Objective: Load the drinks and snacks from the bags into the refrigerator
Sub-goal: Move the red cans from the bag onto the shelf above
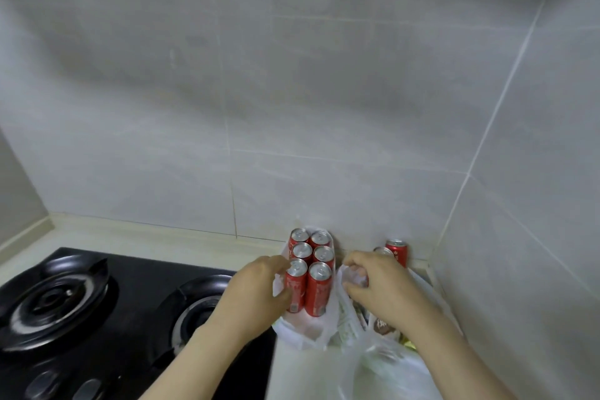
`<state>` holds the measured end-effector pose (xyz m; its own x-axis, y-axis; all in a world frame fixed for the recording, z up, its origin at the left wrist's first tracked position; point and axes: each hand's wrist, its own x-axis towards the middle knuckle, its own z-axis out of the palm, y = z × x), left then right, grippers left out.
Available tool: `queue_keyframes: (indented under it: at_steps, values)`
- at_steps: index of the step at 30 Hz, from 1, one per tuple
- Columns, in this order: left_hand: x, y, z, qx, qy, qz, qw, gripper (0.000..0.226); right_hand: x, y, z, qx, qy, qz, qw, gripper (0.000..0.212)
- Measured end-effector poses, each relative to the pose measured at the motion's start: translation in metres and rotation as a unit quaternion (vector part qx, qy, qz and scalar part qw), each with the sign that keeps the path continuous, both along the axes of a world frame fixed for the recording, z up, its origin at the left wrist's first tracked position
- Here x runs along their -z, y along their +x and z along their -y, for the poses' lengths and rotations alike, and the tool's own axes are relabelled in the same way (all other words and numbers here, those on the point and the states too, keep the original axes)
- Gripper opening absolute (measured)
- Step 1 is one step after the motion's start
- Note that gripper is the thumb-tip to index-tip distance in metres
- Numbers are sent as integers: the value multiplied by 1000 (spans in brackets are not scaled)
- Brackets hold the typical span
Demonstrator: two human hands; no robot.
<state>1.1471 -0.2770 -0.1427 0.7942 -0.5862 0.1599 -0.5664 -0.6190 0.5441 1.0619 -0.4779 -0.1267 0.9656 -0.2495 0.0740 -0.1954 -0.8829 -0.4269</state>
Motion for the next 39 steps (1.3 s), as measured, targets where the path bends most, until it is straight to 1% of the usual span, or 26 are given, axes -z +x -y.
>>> queue_keyframes:
  at_steps: [3,8,13,18,19,22,24,26,29,31,35,39]
  values:
    - [11,13,14,-6,13,-14,1000,32,18,13,9,-1,20,-19,1000,36]
    - [24,45,37,2,46,-28,999,35,41,39,19,5,27,-42,999,48]
    - [48,75,57,6,58,-49,997,32,70,69,30,4,29,-62,998,49]
    - [85,92,70,-3,55,-92,994,40,103,96,32,14,40,-83,996,45]
    - [91,95,72,-8,53,-98,994,41,108,100,31,17,39,-86,995,48]
    - [107,104,76,-13,45,-105,993,44,121,112,31,21,48,-88,995,65]
    - [117,110,78,-13,45,-104,993,46,129,119,31,22,48,-81,995,69]
    - [126,115,81,-12,37,-97,995,46,136,125,31,25,45,-79,996,68]
    - [137,121,86,-29,5,-90,995,37,143,130,32,28,38,-77,996,68]
    - [141,125,89,-41,-8,-96,994,35,147,133,33,30,40,-70,996,69]
    - [147,129,92,-33,-7,-108,994,46,152,135,34,34,44,-56,997,66]
    - [151,133,95,-28,-9,-103,994,47,159,137,34,44,66,-37,996,54]
